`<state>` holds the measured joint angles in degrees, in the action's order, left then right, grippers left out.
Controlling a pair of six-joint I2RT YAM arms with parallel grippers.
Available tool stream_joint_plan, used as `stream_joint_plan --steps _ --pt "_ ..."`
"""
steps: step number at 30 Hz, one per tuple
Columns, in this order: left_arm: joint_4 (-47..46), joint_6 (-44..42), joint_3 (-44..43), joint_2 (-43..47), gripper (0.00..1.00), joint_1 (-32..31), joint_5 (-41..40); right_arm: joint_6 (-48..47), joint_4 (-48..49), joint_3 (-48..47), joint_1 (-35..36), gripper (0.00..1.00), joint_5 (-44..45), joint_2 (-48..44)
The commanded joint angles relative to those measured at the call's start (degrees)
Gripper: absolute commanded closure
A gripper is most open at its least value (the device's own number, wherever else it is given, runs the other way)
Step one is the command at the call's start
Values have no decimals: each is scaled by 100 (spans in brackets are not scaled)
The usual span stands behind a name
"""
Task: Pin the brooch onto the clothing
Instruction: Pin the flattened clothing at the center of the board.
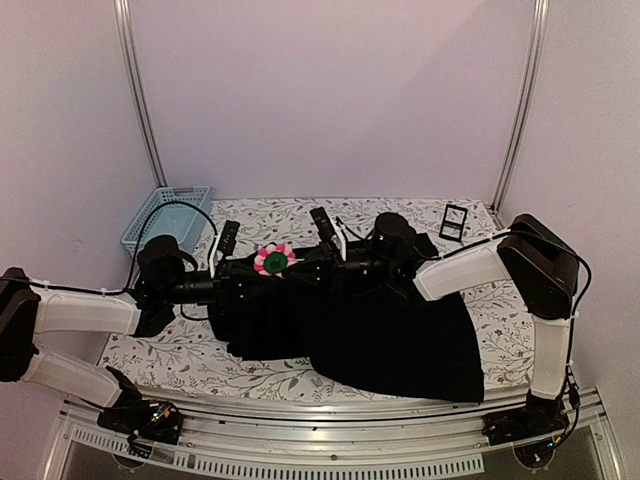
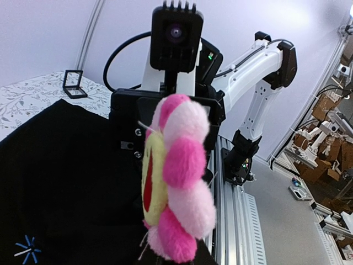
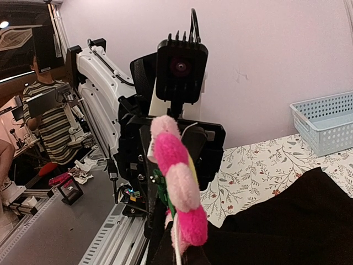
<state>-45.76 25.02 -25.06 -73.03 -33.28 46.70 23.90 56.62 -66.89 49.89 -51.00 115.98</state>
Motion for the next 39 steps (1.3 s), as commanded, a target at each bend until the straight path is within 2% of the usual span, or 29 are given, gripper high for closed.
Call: stream_joint_plan --steps 1,5,12,16,21,24,27,30,36,39 --pt "-465 173 -191 68 86 81 -54 15 -245 -9 82 100 51 156" --pt "-473 208 -179 63 87 98 -33 34 -290 60 85 100 90 103" --pt "-434 167 -176 79 100 102 -19 37 -325 53 82 100 73 99" --pt "-425 186 -169 70 100 102 -14 52 -269 28 90 99 91 76" --pt "-436 354 -174 63 100 110 -37 -93 -337 181 87 77 266 7" --pt "-438 507 -158 35 100 148 -66 -595 -354 561 90 61 669 -248" --pt "-479 624 -141 1 100 164 -63 -1075 -344 772 89 56 884 -496" --pt "-520 648 -122 -17 100 155 -49 -1325 -687 630 62 53 732 -606" --pt "-516 640 -120 26 100 155 -21 -1568 -936 618 -50 46 708 -844" --pt "-577 652 -105 26 100 138 -49 -1567 -740 548 44 43 788 -759"
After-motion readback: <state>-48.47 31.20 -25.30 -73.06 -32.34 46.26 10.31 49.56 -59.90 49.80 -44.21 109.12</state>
